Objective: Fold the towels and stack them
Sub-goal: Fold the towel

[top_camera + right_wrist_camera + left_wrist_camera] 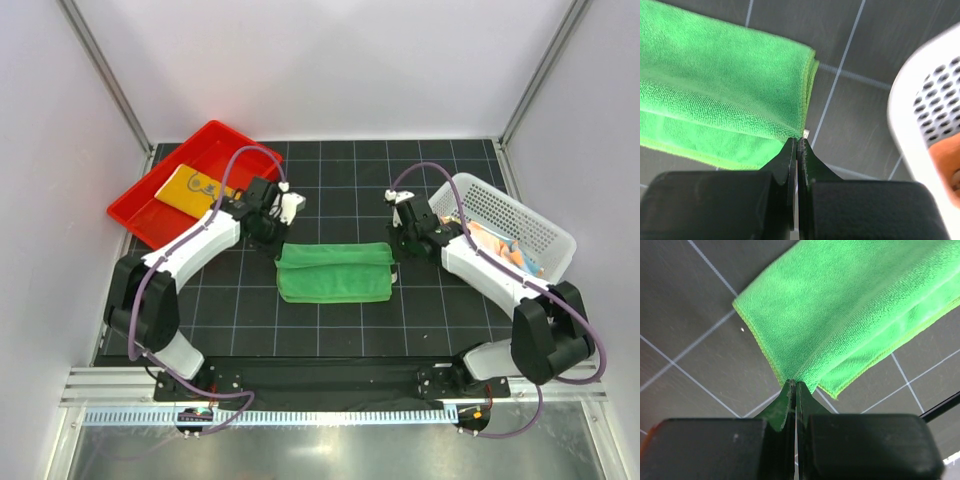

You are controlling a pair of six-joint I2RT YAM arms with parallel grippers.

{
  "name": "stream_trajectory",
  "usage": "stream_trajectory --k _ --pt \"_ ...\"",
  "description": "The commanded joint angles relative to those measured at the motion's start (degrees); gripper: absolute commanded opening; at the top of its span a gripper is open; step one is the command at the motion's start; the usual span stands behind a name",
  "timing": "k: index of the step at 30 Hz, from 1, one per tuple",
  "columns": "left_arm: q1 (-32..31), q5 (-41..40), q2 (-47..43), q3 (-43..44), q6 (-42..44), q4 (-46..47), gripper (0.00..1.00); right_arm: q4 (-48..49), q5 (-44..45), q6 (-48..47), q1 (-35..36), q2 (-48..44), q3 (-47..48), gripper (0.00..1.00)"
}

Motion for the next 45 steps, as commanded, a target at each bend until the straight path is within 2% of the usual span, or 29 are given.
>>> stream_trajectory --k 1,16,21,30,32,33,35,36,37,39,41,42,45 --pt "-0.4 -1.4 -3.3 -2.5 -1.7 2.0 0.00 0.8 1.3 4.4 0.5 -4.4 -2.8 0.01" --pt "-1.3 -0.6 -5.8 -7.5 -2.7 1.8 0.00 0.5 3.5 13.2 1.2 -8.1 -9.2 0.01" --pt "-2.6 -2.1 -4.9 -8.7 -2.8 1.7 0.00 2.1 0.8 15.7 1.9 -7.9 -11.6 0.01" --pt "-6.1 -7.5 -4.7 -10.5 -4.8 1.0 0.01 2.0 0.9 17.7 3.2 -11.5 -14.3 0.02" --pt "-6.6 -8.3 -4.9 -10.9 -5.3 0.8 0.05 2.1 0.4 18.2 3.5 -11.5 -14.8 0.09" --pt "-6.8 -8.4 -4.9 -10.9 -5.5 0.5 0.15 2.1 0.1 18.3 3.5 -11.6 -14.8 0.11" --pt "-7.2 -9.2 -5.4 -10.5 -6.3 -0.5 0.24 1.4 -1.5 18.6 3.6 -11.6 -14.8 0.21" --pt "-7.2 -9.9 -5.7 -10.4 -6.6 -1.1 0.33 1.1 -3.1 18.4 3.6 -11.7 -14.8 0.24" --pt "-7.2 -10.4 -6.2 -10.3 -7.2 -1.3 0.35 0.3 -8.1 18.4 3.6 -11.9 -14.7 0.30" --pt "-7.2 -14.6 -7.4 -9.1 -8.4 -2.1 0.43 -0.7 -9.9 20.0 4.2 -13.3 -14.8 0.35" --pt "-7.2 -15.3 -8.0 -8.1 -10.6 -2.5 0.47 -2.9 -9.7 21.3 4.3 -15.1 -14.7 0.37" --pt "-7.2 -14.6 -8.3 -6.5 -11.6 -2.3 0.45 -3.5 -9.1 22.0 4.3 -16.0 -14.3 0.38" --pt "-7.2 -8.3 -9.3 -6.6 -16.5 0.8 0.43 -2.5 -7.2 24.1 4.3 -18.4 -12.3 0.38"
